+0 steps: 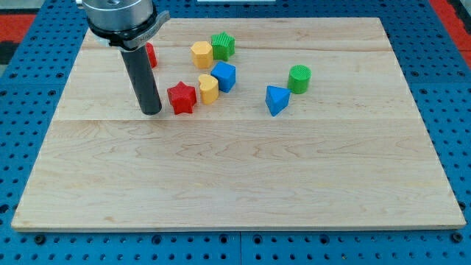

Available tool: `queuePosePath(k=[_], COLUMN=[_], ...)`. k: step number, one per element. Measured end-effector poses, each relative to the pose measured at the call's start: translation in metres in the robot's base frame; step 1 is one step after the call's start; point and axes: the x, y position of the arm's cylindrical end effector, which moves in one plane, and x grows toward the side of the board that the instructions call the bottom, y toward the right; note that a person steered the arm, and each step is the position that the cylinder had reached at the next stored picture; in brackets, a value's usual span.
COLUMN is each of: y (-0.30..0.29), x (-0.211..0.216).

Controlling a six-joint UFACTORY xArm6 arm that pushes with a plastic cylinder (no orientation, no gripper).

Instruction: Nudge the red star right a bit

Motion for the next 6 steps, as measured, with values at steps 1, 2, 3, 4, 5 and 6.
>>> queuePosePath(k=[1, 2, 3, 4, 5, 6], y=[0.004, 0.006, 0.009, 0.015, 0.017, 0.018], x=[0.000, 0.000, 0.000, 0.000, -0.004, -0.007])
